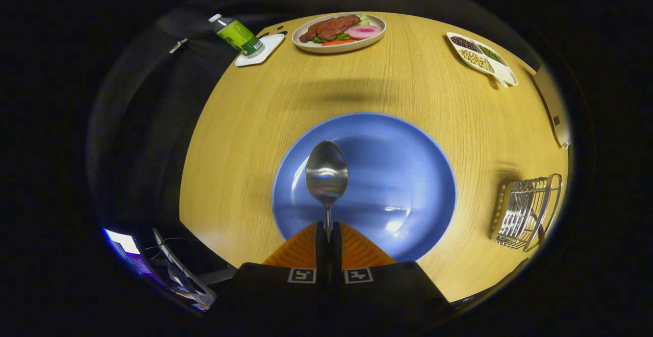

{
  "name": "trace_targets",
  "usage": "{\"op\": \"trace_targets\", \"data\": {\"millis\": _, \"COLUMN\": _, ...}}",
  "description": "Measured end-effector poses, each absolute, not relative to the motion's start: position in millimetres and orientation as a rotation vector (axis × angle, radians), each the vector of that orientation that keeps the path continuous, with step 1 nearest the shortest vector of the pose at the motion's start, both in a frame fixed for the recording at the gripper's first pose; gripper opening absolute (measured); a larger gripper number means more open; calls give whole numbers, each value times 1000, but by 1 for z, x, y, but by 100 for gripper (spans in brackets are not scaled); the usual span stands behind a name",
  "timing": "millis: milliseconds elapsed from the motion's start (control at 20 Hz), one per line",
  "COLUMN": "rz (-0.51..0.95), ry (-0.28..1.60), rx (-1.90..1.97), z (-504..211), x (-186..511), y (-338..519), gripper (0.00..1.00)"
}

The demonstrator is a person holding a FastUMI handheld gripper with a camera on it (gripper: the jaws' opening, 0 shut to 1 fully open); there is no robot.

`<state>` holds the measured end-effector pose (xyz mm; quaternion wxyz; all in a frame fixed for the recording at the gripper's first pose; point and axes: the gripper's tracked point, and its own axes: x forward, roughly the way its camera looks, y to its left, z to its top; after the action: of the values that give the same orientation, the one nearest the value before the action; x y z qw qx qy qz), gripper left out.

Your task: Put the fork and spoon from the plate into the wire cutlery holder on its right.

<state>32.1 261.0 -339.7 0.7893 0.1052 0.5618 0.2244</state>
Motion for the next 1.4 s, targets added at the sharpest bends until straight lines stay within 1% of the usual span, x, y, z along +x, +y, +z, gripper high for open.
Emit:
{"op": "trace_targets", "data": {"millis": 200, "rz": 540, "ry": 1193, "rx": 271, "z": -291, "x": 27, "y": 231, "gripper": 5}}
{"op": "trace_targets", "data": {"millis": 350, "rz": 557, "ry": 1189, "rx": 259, "z": -259, "x": 25, "y": 185, "gripper": 5}}
{"op": "trace_targets", "data": {"millis": 450, "rz": 549, "ry": 1189, "rx": 255, "z": -244, "x": 23, "y": 150, "gripper": 5}}
{"op": "trace_targets", "data": {"millis": 600, "rz": 496, "ry": 1212, "rx": 165, "z": -239, "x": 23, "y": 85, "gripper": 5}}
{"op": "trace_targets", "data": {"millis": 700, "rz": 472, "ry": 1258, "rx": 121, "z": -242, "x": 16, "y": 51, "gripper": 5}}
{"op": "trace_targets", "data": {"millis": 950, "rz": 446, "ry": 1470, "rx": -18, "z": -268, "x": -3, "y": -10, "gripper": 5}}
{"op": "trace_targets", "data": {"millis": 1200, "rz": 448, "ry": 1646, "rx": -145, "z": -296, "x": 3, "y": -29, "gripper": 5}}
{"op": "trace_targets", "data": {"millis": 1400, "rz": 479, "ry": 1787, "rx": -264, "z": -311, "x": 10, "y": -26, "gripper": 5}}
